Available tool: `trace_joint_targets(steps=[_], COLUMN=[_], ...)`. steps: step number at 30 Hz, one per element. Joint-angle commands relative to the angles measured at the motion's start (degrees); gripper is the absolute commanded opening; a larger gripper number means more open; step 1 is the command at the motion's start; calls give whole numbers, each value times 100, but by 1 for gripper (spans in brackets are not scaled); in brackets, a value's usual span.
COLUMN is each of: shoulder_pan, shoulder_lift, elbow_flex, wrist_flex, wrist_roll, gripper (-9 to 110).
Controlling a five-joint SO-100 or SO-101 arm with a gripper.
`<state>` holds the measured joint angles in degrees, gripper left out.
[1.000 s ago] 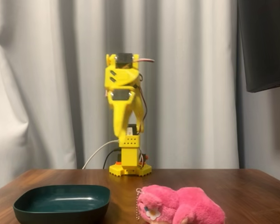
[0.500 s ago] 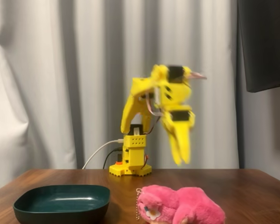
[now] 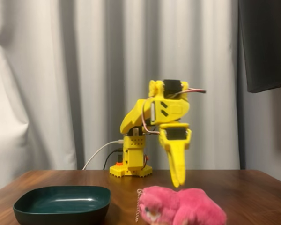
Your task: Grasp a strawberry bear and put it in the bin.
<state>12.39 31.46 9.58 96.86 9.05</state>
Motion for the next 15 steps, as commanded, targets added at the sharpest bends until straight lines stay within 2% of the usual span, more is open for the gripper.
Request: trace_joint_targets(steps=[1, 15], shoulder_pan=[-167, -545], shoulder_lift=[105, -729], elbow_flex=[-396, -1011], wrist_flex=[-158, -26], wrist_roll=[-158, -176], gripper=[35, 40])
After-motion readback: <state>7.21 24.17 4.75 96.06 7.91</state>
